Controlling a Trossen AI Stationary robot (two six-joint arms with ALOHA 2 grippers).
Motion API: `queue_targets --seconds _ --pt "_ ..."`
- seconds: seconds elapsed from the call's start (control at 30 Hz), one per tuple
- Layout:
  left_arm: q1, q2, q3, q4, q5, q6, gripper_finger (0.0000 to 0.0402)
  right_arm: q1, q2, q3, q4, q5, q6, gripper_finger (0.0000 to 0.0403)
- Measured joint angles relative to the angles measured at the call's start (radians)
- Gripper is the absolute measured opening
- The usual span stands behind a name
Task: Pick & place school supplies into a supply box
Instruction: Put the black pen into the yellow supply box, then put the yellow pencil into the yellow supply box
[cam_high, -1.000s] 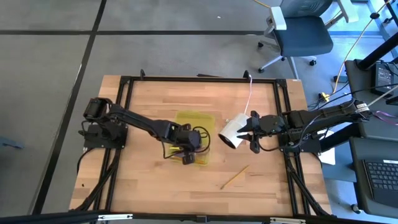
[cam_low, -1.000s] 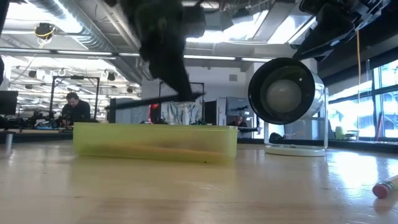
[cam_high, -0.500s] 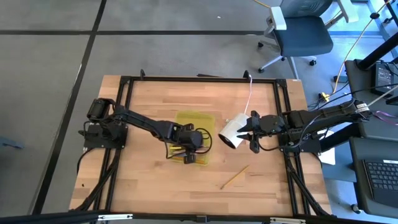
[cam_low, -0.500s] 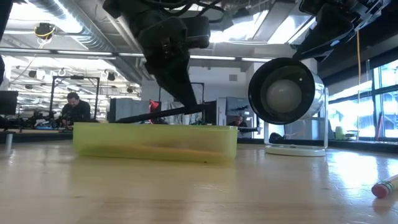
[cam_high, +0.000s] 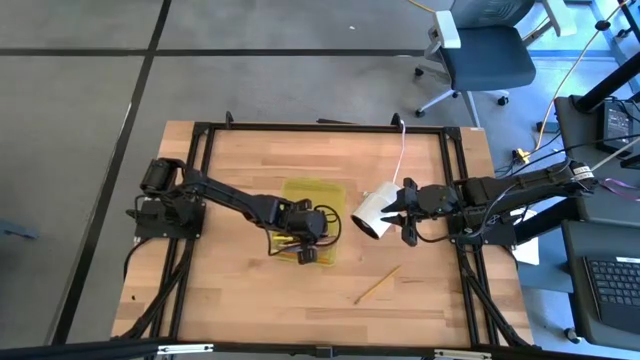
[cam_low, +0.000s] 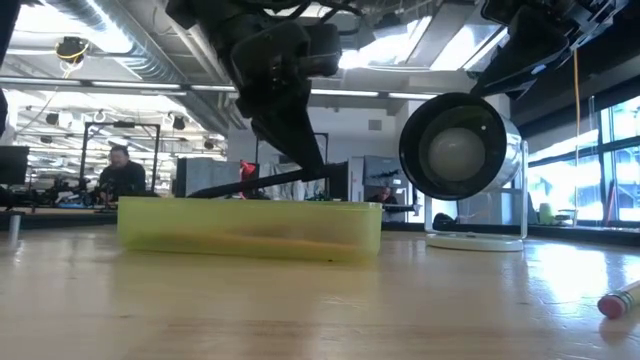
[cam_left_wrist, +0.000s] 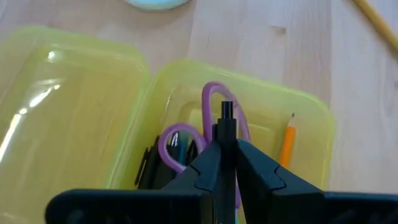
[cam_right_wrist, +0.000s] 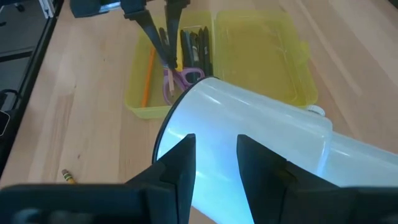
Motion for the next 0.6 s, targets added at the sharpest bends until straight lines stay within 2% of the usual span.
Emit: queue_targets --seconds 0.23,0.6 --pt "0.000 0.011 0.000 -0.010 0.000 -0.041 0.0040 0.000 0.000 0.000 -0.004 0.000 0.001 0.0121" --pt "-0.001 0.004 0.000 -0.011 0.013 -0.037 0.0124 0.000 0.000 0.008 -0.008 -0.024 -0.005 0.0121"
